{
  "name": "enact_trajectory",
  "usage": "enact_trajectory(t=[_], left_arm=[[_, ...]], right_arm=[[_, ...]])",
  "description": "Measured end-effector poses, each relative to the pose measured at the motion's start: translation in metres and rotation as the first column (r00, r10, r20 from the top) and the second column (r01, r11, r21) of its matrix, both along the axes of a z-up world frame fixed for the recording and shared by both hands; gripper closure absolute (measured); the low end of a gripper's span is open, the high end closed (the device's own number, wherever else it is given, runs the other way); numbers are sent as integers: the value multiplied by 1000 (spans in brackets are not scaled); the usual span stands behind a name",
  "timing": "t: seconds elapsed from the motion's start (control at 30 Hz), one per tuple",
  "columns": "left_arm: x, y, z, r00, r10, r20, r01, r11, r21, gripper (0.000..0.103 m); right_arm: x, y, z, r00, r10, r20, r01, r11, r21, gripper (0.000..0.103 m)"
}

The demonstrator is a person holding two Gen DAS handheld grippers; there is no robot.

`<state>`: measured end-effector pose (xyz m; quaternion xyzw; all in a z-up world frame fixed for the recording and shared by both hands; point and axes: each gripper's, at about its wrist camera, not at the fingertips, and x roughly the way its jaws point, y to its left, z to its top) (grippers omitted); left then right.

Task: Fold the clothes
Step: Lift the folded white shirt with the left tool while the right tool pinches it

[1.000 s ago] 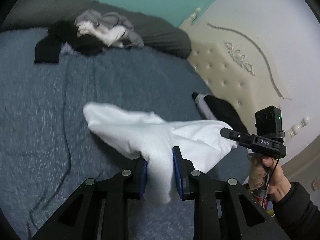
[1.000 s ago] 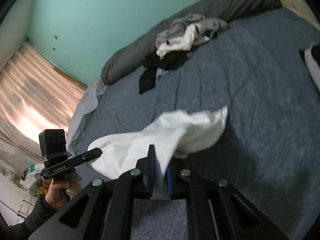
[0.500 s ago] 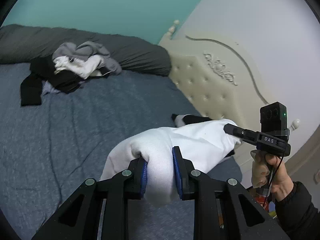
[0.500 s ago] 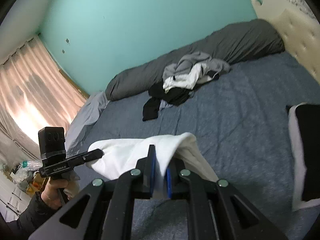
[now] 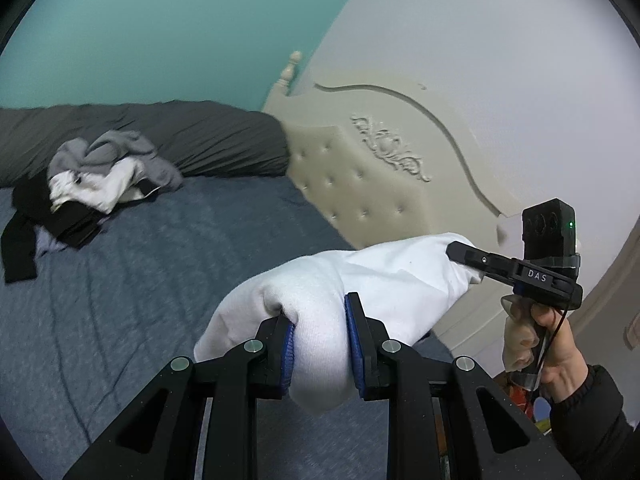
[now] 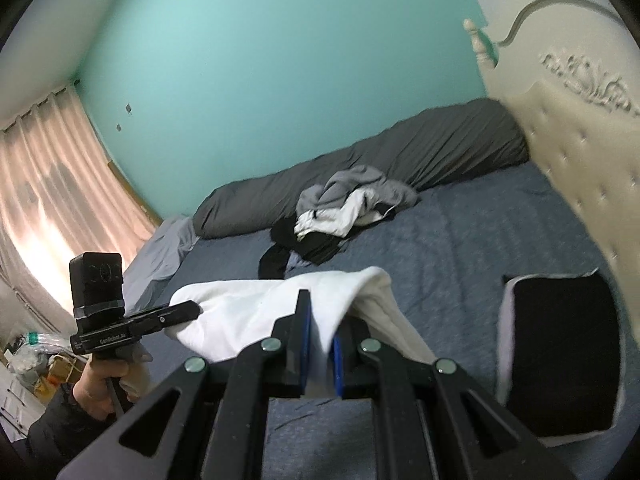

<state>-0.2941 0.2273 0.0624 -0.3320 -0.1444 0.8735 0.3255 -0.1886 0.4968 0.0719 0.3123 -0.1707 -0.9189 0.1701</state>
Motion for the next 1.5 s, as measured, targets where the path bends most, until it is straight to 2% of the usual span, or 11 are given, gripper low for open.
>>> enact_trajectory(t=[0.1, 0.27, 0.8, 1.07, 1.5], left_arm=[[-11, 31, 8, 1000, -19, -5, 19, 1000, -5, 78], [-33, 80, 16, 999, -46, 2, 46, 999, -26, 78], [-127, 196, 24, 997, -77, 7, 77, 996, -36, 78], [-170, 239, 17, 996, -86, 14, 87, 996, -30, 78], [-230, 291, -2, 997, -79, 23, 80, 996, -48, 78]], right_arm=[[1, 25, 9, 1000, -26, -8, 26, 1000, 11, 95], [-1, 64, 8, 997, -72, -2, 72, 997, 0, 95], [-56, 184, 11, 979, -205, -2, 205, 978, -34, 95], [-86, 234, 7, 969, -246, -4, 246, 969, -28, 95], [-125, 291, -11, 960, -278, -27, 277, 960, -34, 95]])
